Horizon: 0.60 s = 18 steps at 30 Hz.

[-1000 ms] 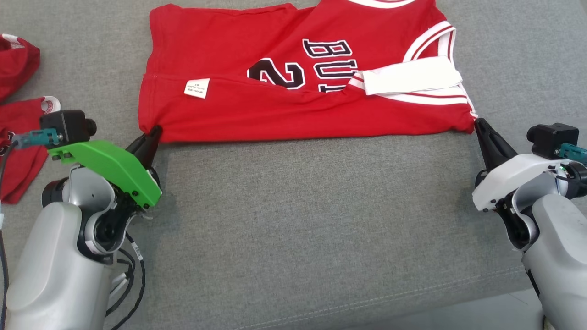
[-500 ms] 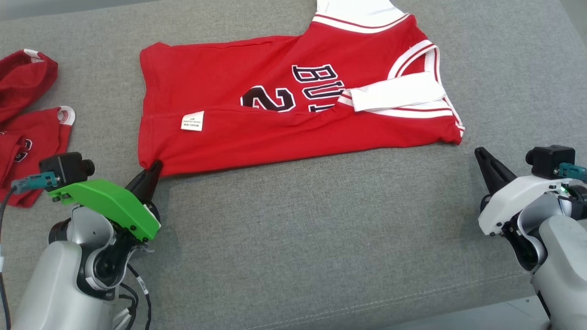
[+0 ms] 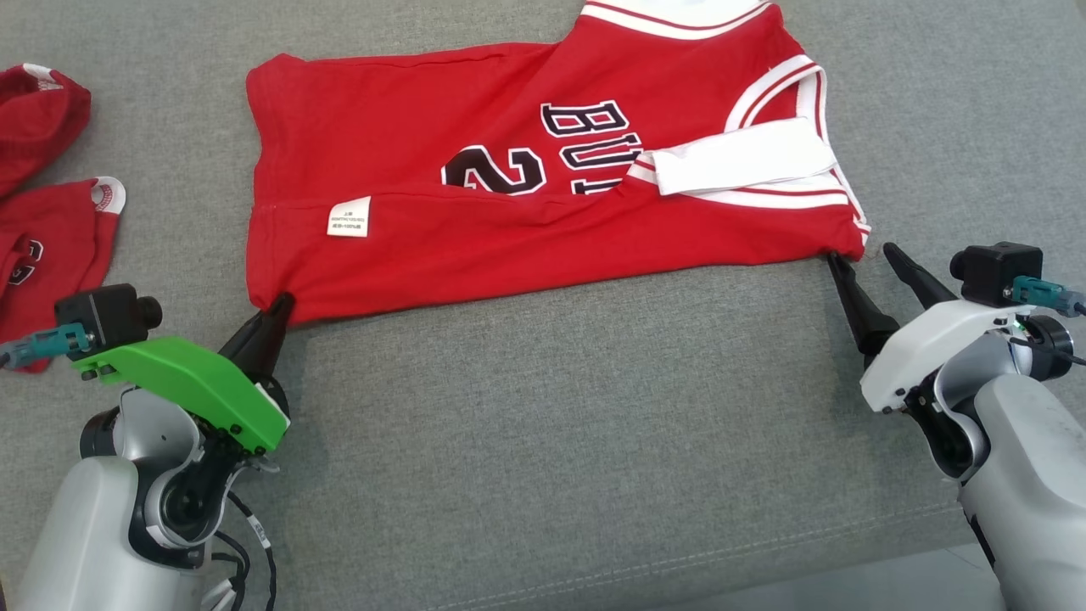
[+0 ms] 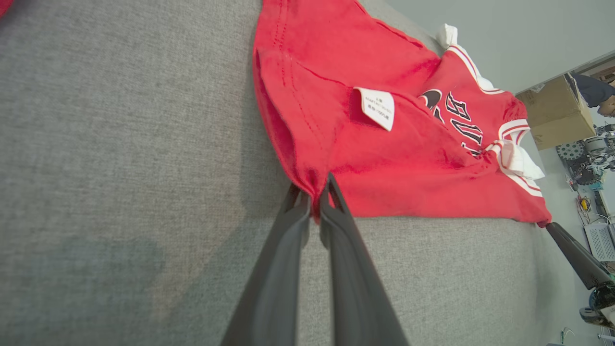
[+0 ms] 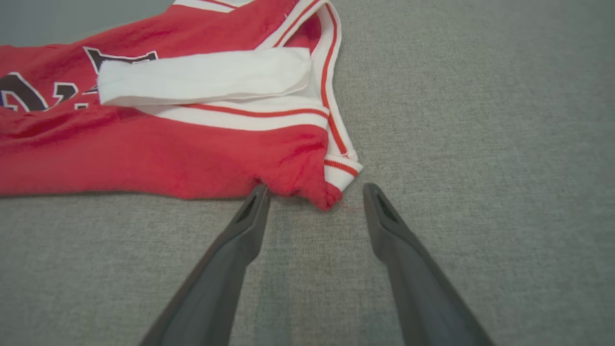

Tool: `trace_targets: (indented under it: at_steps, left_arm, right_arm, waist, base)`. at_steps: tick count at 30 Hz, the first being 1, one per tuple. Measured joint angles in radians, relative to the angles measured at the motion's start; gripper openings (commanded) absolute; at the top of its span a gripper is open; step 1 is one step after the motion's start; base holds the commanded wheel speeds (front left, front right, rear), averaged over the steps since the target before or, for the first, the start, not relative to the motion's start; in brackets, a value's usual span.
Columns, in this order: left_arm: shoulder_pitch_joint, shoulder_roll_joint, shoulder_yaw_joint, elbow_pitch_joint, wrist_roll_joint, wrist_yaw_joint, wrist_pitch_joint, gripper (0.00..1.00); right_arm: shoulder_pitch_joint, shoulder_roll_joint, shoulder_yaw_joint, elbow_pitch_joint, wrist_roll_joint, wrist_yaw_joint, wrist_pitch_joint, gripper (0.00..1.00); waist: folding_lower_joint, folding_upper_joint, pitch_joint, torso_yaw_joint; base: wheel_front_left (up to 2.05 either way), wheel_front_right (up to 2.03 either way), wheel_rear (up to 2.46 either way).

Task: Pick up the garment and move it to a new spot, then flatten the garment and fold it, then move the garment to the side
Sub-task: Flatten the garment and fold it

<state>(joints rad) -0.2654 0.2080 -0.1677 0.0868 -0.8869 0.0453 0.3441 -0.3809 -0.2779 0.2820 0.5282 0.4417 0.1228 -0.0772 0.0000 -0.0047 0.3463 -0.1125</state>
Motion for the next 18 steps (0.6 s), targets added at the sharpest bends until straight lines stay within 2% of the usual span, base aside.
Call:
trace_targets:
  at_steps: [15,18]
  left_arm:
    - [0.013,0.006,-0.009,-0.04,0.0,0.008,0.016,0.0]
    - [0.021,0.006,-0.01,-0.048,0.0,0.009,0.018,0.0]
  right_arm:
    - [-0.046,0.027,-0.023,0.044,0.034,-0.01,-0.001,1.0]
    - [-0.047,0.028,-0.023,0.056,0.034,-0.01,-0.001,0.81]
  waist:
    - [0.0,0.0,0.023,0.017]
    - [0.0,0.0,0.025,0.019]
  base:
    - [0.0,0.0,0.0]
    - [0.0,0.0,0.0]
